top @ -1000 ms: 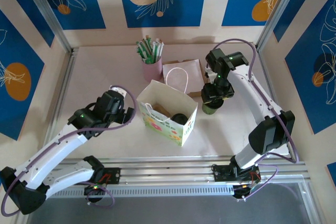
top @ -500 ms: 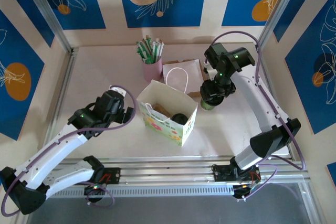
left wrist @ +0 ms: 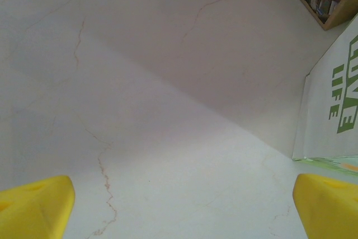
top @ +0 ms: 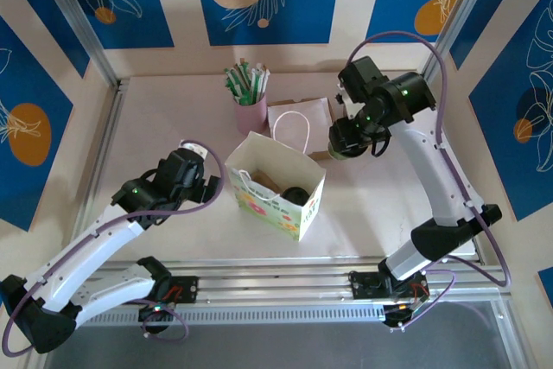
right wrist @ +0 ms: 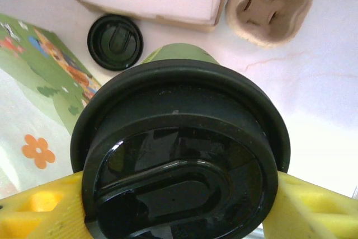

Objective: Pack the takeout coffee

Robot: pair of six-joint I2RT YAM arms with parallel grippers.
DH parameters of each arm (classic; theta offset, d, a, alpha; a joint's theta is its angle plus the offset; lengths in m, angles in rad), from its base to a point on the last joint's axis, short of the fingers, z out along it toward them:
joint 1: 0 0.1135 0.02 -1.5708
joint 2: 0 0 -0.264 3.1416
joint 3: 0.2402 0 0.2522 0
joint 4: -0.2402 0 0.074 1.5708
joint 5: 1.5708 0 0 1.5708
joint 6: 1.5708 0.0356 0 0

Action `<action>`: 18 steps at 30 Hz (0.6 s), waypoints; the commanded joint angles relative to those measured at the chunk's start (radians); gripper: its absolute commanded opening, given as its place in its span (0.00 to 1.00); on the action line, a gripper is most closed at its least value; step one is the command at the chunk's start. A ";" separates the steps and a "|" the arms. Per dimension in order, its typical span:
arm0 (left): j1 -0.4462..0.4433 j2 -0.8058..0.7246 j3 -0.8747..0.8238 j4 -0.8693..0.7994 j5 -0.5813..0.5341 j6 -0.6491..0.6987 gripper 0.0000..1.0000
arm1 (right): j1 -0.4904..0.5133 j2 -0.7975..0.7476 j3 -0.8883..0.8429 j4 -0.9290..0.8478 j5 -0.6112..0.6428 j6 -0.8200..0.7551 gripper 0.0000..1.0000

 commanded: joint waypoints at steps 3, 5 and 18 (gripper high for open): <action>0.011 -0.005 0.003 0.021 -0.002 0.004 1.00 | 0.019 -0.042 0.098 -0.114 0.058 0.034 0.66; 0.012 -0.004 0.003 0.021 -0.001 0.004 1.00 | 0.031 -0.041 0.130 -0.119 0.059 0.037 0.66; 0.018 0.000 -0.002 0.023 0.002 0.007 1.00 | 0.130 -0.023 0.328 -0.130 -0.023 0.039 0.66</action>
